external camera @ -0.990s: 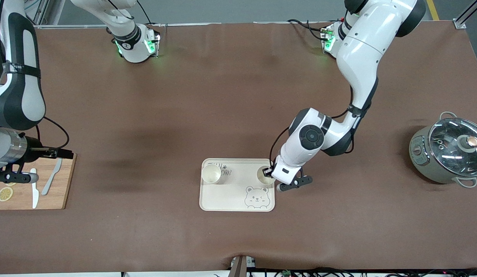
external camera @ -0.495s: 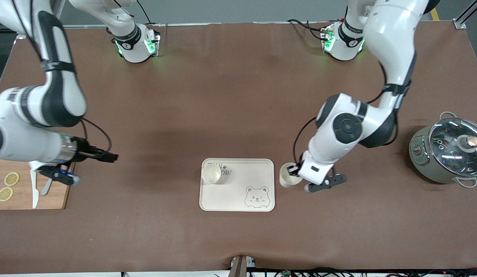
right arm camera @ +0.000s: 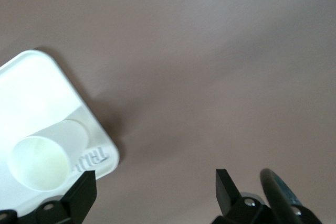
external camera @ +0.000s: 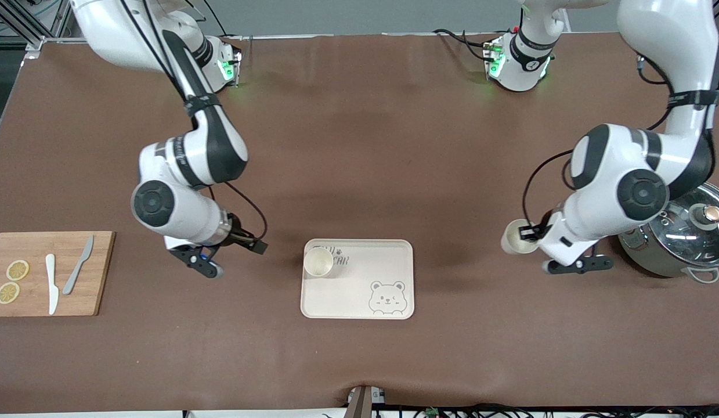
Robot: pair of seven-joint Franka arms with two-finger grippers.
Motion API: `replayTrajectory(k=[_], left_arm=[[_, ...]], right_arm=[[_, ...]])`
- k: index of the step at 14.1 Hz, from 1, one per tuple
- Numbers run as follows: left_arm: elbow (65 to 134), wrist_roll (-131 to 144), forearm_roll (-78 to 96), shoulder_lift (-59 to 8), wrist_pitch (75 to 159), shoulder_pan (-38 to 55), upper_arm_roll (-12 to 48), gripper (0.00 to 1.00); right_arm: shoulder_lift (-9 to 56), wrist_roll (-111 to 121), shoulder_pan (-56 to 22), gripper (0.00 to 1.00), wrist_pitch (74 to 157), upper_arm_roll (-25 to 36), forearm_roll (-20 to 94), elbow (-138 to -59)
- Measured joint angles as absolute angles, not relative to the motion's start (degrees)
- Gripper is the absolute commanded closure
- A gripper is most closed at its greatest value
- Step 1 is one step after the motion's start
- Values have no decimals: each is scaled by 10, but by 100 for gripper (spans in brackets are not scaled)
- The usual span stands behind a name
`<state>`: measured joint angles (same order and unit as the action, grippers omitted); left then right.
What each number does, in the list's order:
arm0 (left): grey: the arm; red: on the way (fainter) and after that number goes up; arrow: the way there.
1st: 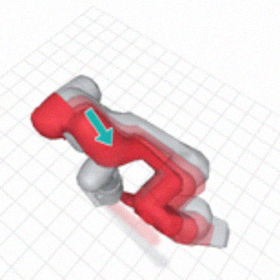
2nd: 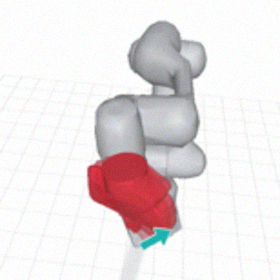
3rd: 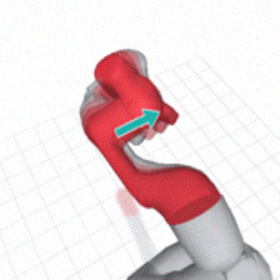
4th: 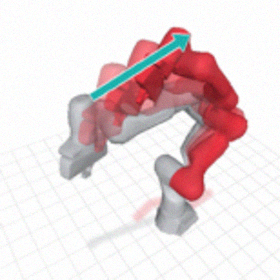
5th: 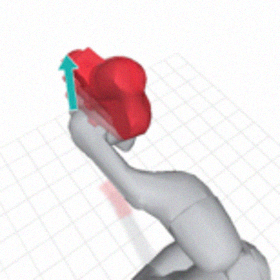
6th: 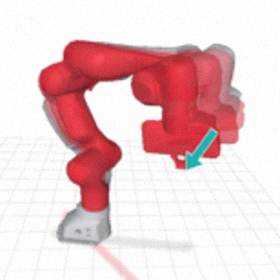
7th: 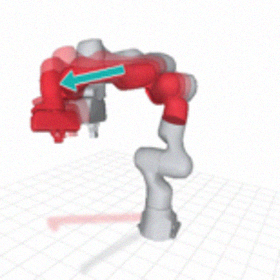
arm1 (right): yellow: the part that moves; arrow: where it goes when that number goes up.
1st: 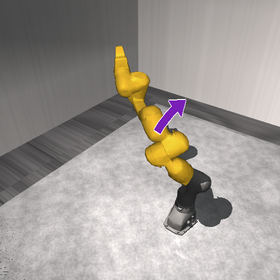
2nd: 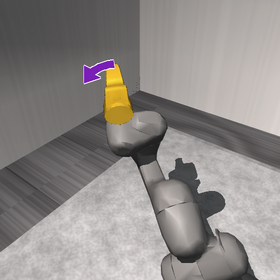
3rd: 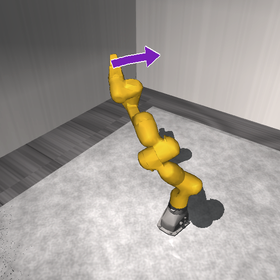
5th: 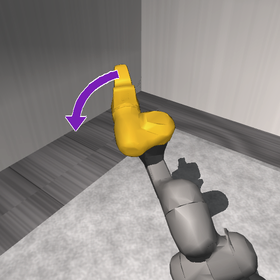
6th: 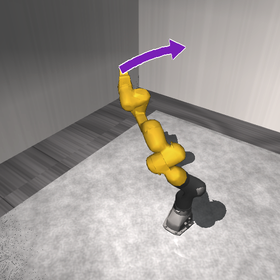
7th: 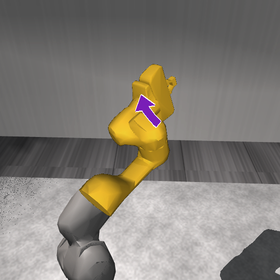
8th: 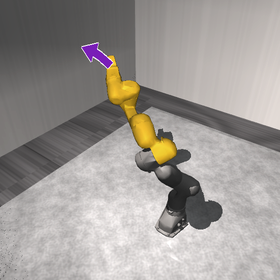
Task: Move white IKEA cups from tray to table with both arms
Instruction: 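Lift the cup with the left gripper while the right gripper reaches the tray, then grasp the other cup with the right gripper while the left gripper holds its cup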
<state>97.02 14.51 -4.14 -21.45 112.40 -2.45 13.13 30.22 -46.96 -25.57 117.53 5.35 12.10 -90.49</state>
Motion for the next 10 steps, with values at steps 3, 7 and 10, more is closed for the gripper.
replayTrajectory(k=[3, 7, 10], left_arm=[[1061, 90, -41, -188, 1193, -70, 131, 100], [1170, 83, -41, -189, 1326, -85, 132, 100], [1211, 77, -41, -195, 1374, -97, 132, 100]], right_arm=[[330, -518, -281, 0, 1231, 54, 147, -905], [364, -573, -300, 1, 1265, 54, 155, -895], [388, -611, -317, 33, 1267, 54, 155, -863]])
